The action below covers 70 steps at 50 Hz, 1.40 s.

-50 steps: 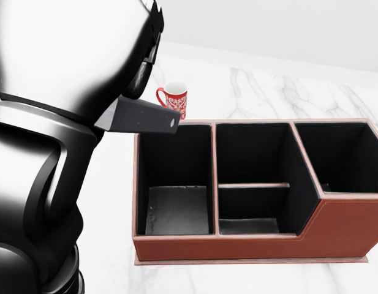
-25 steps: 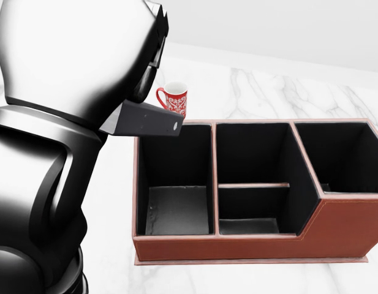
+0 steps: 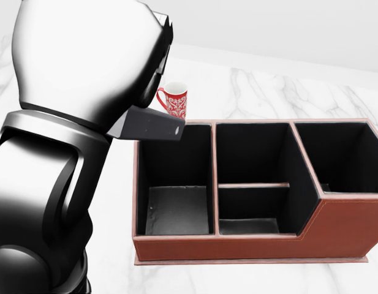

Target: Pick up the book and place it in the left compartment of the caddy.

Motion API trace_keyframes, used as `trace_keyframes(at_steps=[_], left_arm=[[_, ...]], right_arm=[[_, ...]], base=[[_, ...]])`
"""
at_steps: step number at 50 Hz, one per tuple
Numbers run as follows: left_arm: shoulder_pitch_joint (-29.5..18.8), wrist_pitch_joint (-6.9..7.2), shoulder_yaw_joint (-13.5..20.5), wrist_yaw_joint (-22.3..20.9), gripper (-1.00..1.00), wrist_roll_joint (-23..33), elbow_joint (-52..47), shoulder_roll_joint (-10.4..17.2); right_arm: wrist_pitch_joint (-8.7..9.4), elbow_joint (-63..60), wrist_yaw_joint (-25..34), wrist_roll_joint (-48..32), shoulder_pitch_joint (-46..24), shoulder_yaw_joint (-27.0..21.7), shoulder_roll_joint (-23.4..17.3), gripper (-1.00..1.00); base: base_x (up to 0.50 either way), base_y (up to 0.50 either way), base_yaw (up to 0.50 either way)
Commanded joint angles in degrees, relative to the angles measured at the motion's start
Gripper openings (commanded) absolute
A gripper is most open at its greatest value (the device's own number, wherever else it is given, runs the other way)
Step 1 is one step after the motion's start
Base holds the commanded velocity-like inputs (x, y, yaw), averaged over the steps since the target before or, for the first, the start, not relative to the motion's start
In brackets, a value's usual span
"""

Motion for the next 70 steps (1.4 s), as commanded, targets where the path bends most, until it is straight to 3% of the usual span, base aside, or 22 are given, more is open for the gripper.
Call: trace_keyframes(at_steps=[1, 14, 33, 50, 70], left_arm=[[0.62, -0.04, -1.93, 3.39, -1.0, 2.29, 1.44, -1.75], [5.31, -0.04, -4.35, 7.82, -1.0, 5.99, 4.95, -4.76], [4.85, -0.04, -5.71, 7.0, -1.0, 7.32, 6.2, -5.98], [5.78, -0.04, -7.25, 8.94, -1.0, 8.55, 10.21, -7.32], [6.79, -0.04, -8.86, 8.32, -1.0, 12.85, 13.34, -8.0]], right_arm=[[0.0, -0.47, -0.29, 0.17, 0.17, -0.54, -0.16, 1.0], [0.0, -0.02, 0.22, -0.35, -0.18, 0.13, 0.13, 1.0], [0.0, -0.06, 0.34, -0.59, -0.16, 0.28, 0.28, 1.0], [0.0, -0.35, -0.05, -0.38, -0.04, -0.1, 0.05, 1.0], [0.0, 0.12, 0.34, -0.61, -0.15, 0.03, -0.02, 1.0]], base=[[0.0, 0.0, 0.0], [0.0, 0.0, 0.0], [0.0, 0.0, 0.0], [0.0, 0.0, 0.0], [0.0, 0.0, 0.0]])
